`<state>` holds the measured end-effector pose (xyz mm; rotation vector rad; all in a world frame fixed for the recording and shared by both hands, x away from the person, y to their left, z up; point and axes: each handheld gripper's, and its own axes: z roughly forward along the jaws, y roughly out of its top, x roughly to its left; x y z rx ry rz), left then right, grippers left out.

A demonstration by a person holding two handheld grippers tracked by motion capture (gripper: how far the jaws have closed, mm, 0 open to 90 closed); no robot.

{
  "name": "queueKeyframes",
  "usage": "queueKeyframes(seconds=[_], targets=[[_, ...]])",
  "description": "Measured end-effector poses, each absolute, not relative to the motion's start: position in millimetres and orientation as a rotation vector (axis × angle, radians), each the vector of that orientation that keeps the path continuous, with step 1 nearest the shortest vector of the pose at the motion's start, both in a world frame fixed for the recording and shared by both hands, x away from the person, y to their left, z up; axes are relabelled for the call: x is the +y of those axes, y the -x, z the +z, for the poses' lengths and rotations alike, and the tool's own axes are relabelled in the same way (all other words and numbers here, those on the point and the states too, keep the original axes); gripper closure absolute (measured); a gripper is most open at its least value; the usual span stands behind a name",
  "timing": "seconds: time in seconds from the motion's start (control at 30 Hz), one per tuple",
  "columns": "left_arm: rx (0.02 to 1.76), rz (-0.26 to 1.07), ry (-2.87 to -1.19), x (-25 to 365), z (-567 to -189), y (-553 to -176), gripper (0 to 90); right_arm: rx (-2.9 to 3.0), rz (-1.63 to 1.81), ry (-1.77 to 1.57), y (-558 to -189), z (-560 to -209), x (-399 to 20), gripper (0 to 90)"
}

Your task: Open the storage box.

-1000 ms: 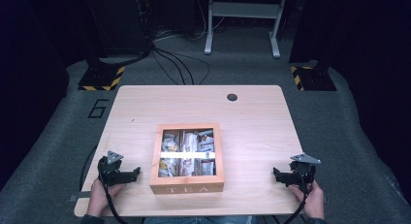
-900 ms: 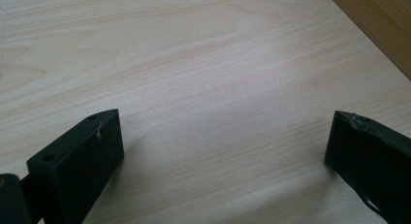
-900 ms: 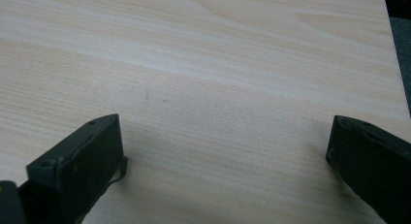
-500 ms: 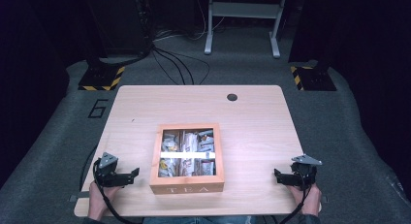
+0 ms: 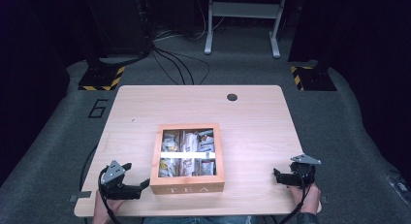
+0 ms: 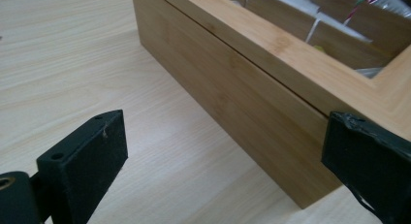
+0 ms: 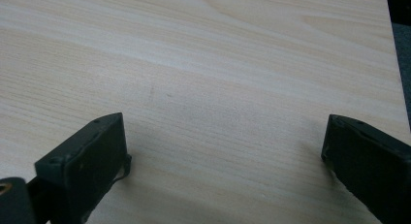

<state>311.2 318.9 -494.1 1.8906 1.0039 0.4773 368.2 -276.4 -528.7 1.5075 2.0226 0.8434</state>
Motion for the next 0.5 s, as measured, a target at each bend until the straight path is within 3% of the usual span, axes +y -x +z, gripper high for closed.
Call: queueKeyframes(seconds=[0.5], targets=[[0.925, 0.418, -1.846, 319.4, -489.3, -294.7, 5.0, 2.021, 0.852, -1.508, -368.4, -529.0, -276.9, 2.8]])
